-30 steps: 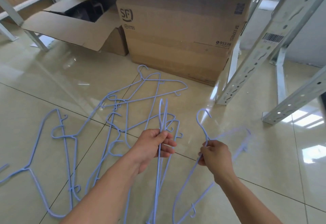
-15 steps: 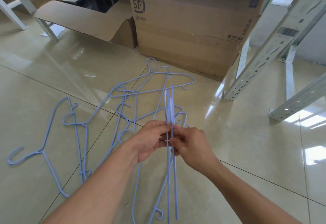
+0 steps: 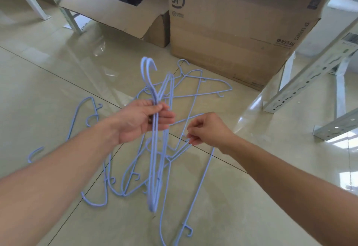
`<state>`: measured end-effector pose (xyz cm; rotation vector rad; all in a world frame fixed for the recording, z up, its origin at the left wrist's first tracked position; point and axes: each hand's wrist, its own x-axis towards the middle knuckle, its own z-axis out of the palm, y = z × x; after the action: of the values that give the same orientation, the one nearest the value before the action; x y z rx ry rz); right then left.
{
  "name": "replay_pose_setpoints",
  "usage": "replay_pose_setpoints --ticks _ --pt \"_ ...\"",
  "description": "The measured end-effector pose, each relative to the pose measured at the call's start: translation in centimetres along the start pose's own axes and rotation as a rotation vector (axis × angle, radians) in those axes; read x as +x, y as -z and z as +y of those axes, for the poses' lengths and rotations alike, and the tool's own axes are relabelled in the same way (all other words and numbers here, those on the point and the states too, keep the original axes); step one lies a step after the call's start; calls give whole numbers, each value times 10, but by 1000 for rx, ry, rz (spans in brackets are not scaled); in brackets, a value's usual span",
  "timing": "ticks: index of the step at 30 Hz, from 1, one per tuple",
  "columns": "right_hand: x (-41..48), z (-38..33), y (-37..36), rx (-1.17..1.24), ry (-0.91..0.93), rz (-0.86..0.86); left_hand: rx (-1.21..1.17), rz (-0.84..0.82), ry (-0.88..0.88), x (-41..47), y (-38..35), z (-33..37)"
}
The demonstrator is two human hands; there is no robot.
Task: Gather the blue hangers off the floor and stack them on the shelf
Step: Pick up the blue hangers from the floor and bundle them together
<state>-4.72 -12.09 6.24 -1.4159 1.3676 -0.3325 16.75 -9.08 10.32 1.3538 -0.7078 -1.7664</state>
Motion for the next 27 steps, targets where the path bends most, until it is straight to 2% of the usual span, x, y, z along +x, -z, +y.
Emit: replay_pose_setpoints --ticks 5,9,13,19,23,27 --pt "42 8 -38 -409 -67 -81 33 92 -26 -10 49 18" --pt "81 11 -88 -355 -126 64 5 142 -61 -14 73 12" --pt "119 2 -124 -456 -123 199 -23 186 -77 -22 96 4" --pt "141 10 -137 -613 -221 204 -93 184 -73 -31 116 -5" --pt "141 13 -130 -680 -195 179 -87 208 -50 -28 118 -9" --pt "161 2 -117 -751 -75 263 -107 207 -51 -30 117 -8"
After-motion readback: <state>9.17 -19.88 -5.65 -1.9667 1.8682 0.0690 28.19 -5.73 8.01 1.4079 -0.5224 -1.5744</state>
